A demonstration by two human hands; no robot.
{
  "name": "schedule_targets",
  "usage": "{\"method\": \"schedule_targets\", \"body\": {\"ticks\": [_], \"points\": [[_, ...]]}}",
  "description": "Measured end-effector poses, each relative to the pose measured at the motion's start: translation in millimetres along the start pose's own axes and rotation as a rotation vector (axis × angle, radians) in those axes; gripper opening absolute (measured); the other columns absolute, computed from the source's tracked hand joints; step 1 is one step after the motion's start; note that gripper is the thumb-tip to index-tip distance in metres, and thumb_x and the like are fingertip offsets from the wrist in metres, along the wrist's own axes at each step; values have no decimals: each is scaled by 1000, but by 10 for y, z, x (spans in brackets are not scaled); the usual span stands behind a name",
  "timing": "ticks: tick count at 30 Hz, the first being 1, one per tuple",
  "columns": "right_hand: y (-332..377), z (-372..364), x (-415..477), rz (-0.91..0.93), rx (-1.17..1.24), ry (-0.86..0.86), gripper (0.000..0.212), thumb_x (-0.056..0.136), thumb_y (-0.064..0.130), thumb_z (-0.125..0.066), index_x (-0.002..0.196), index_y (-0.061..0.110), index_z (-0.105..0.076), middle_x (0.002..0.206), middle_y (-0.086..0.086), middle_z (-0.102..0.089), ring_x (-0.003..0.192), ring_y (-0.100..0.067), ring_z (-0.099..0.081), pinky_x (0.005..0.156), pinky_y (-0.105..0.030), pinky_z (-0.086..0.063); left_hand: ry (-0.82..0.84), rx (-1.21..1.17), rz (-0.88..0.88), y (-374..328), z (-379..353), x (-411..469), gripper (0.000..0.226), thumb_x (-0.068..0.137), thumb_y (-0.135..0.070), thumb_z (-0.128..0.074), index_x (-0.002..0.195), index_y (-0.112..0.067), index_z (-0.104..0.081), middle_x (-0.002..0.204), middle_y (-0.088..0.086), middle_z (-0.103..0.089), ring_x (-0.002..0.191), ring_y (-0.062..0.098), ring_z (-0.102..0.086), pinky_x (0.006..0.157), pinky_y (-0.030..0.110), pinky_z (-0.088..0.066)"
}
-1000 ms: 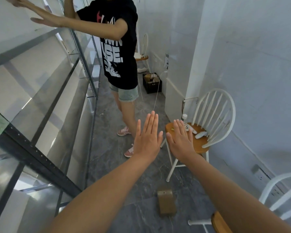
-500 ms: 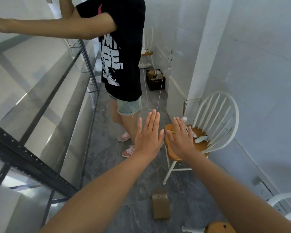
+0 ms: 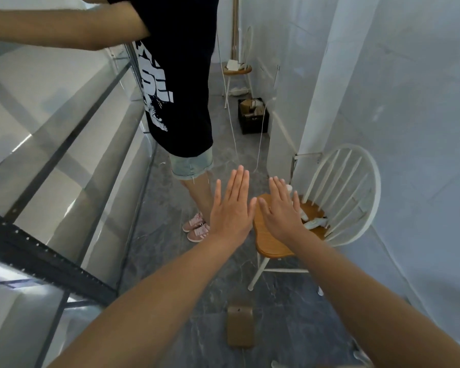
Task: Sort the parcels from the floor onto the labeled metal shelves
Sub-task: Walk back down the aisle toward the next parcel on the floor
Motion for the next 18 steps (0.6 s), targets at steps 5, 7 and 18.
{"method": "schedule_targets", "body": {"ticks": [5,7,18], "points": [[-127,-225,47,-8,14,29,64,105,44,-21,160,15,-5,168,0,-2,153,-12,7,123,-43,10,39,-16,-6,0,-193,-26,63,107,-40,-18,162,-10,-5,171,4,1,157,16,4,127,49,-2],[-169,-342,87,-9,22,52,64,105,45,-21,160,14,-5,168,0,-2,153,-13,7,122,-43,10,61,-23,0,37,-296,-29,63,108,-39,-21,162,-10,-7,171,5,-1,157,17,3,127,49,-3],[-461,-1430,181,-83,66,245,62,106,42,-22,160,15,-3,168,3,1,153,-10,9,122,-40,7,203,-59,72,510,-1409,-191,62,107,-39,-24,161,-9,-15,170,5,-10,157,17,-5,127,49,-5]]}}
Point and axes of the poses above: each hand's wrist, its own x-axis towards the middle knuckle, its own z-axis out of the back of the hand, y = z × x, the point moved 2 cm from there along x, towards the middle knuckle
